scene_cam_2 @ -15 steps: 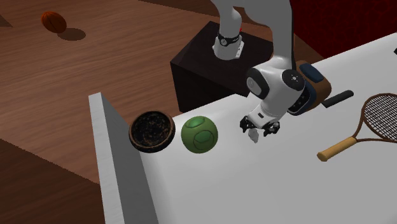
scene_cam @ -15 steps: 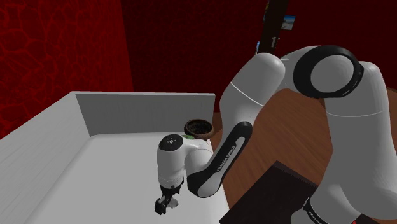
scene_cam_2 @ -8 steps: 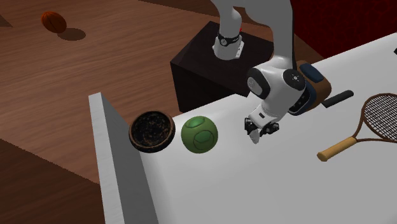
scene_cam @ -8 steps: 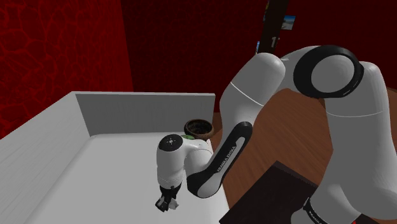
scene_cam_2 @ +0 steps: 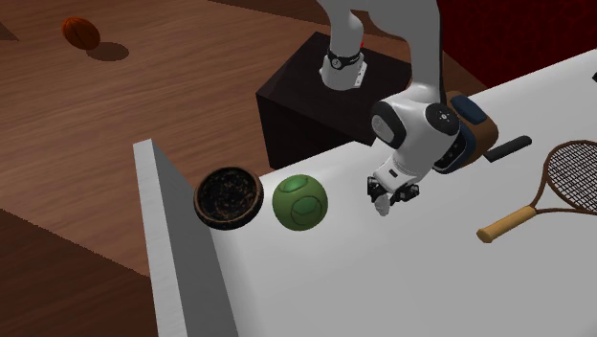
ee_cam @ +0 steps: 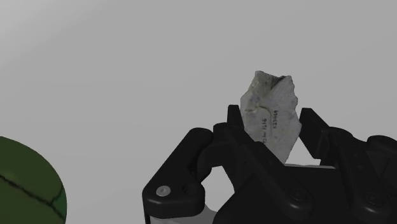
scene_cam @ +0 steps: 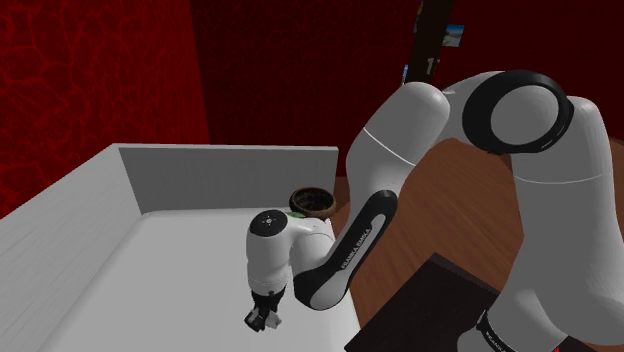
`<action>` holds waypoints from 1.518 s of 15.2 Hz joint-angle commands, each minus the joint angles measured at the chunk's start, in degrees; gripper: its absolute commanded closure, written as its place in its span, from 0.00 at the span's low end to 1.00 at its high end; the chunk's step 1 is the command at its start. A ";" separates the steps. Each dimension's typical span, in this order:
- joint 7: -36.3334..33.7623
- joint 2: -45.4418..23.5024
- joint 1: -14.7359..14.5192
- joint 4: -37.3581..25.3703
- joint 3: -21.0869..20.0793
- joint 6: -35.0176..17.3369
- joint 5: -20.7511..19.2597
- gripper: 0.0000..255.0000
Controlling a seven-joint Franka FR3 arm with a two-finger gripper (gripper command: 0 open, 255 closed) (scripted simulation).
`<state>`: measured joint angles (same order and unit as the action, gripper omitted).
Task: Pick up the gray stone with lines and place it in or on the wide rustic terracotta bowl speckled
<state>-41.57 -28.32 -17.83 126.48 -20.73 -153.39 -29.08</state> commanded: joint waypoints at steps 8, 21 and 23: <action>3.75 5.92 3.03 1.29 -3.87 4.46 4.99 1.00; 9.88 14.64 6.43 1.30 -8.51 11.97 13.28 1.00; 10.78 15.90 6.79 1.09 -9.01 13.21 14.50 1.00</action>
<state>-31.32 -13.18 -11.25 127.66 -29.43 -140.92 -15.32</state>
